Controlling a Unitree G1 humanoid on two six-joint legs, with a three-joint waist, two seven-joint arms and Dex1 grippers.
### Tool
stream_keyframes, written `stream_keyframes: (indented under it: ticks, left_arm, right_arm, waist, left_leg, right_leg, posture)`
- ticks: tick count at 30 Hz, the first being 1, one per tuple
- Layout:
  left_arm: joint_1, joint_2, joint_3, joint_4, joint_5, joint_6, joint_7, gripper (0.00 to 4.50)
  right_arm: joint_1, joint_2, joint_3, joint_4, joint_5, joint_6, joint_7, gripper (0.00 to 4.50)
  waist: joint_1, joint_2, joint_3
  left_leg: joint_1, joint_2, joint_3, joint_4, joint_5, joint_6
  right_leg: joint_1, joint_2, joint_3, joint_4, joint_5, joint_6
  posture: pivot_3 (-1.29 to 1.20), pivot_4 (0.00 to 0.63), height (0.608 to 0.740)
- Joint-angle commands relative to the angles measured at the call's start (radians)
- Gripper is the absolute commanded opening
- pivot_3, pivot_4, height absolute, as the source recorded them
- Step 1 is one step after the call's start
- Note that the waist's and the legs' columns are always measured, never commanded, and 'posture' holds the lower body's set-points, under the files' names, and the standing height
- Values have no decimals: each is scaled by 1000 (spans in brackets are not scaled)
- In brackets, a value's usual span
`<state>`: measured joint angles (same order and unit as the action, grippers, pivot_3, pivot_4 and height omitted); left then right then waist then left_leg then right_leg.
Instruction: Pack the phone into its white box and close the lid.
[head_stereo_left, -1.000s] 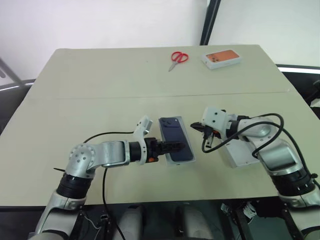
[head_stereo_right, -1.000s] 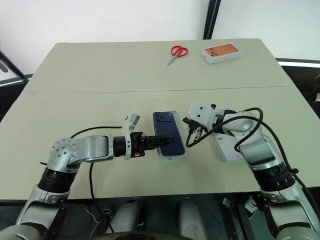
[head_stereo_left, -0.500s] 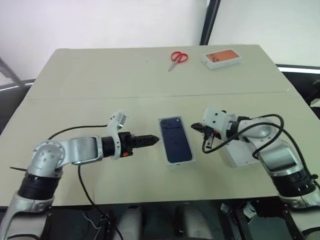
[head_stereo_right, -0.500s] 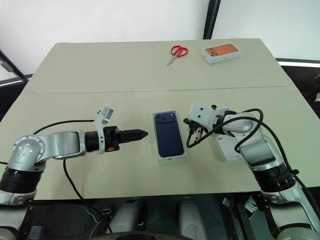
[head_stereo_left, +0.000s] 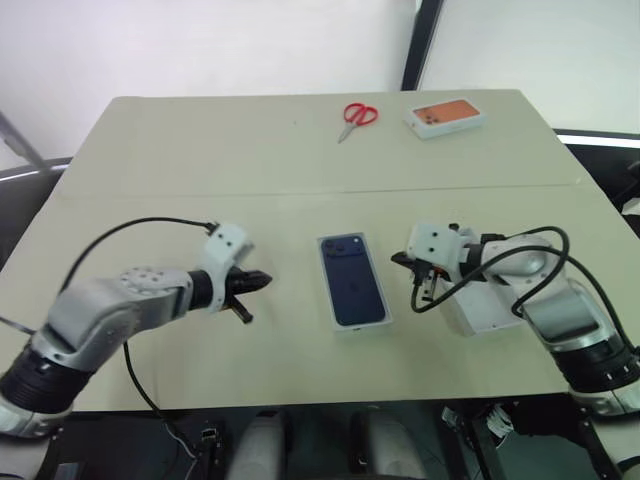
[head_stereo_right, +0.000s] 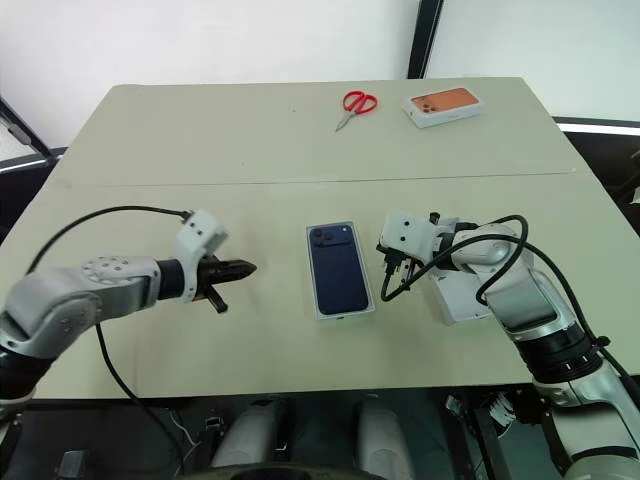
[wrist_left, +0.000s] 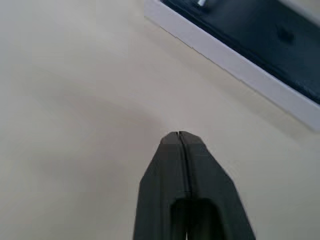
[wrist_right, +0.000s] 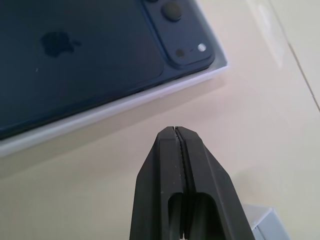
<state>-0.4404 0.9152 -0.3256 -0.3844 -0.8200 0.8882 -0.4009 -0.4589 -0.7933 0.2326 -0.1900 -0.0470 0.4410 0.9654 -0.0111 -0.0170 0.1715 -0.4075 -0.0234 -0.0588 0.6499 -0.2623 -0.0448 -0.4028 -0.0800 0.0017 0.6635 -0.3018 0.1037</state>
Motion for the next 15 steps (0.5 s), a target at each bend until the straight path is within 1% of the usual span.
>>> stream_keyframes:
  ticks: [1, 3, 6, 9, 15]
  left_arm:
    - [-60, -50, -74, 22, 140, -8, -64, 31]
    - [-85, -84, -114, 39, 210, -19, -97, 31]
    - [-138, -162, -183, 73, 302, -27, -142, 31]
    - [-151, -226, -193, 94, 338, -21, -179, 31]
    - [-153, -308, -203, 110, 413, -15, -217, 31]
  right_arm:
    - [-5, -1, 14, -30, -36, -19, -21, 0]
    - [-3, 7, 27, -43, -45, -11, -23, 0]
    - [-14, 26, 74, -43, -86, -8, -36, 0]
    - [-14, 47, 92, -57, -99, 2, -38, 0]
    - [-3, 49, 89, -90, -95, 15, -26, 0]
  waist:
    - [0, 0, 0]
    - [0, 0, 0]
    - [0, 0, 0]
    - [0, 0, 0]
    - [0, 0, 0]
  left_leg:
    - [0, 0, 0, 0, 0, 0]
    - [0, 0, 0, 0, 0, 0]
    - [0, 0, 0, 1, 0, 1]
    - [0, 0, 0, 2, 0, 1]
    - [0, 1, -1, 2, 0, 1]
  right_leg:
    - [0, 0, 0, 0, 0, 0]
    - [0, 0, 0, 0, 0, 0]
    - [0, 0, 0, 0, 0, 0]
    - [0, 0, 0, 1, 0, 0]
    - [0, 0, 0, 1, 0, 0]
  posture:
    - [0, 150, 740]
    - [0, 150, 740]
    - [0, 150, 740]
    - [0, 150, 740]
    - [0, 150, 740]
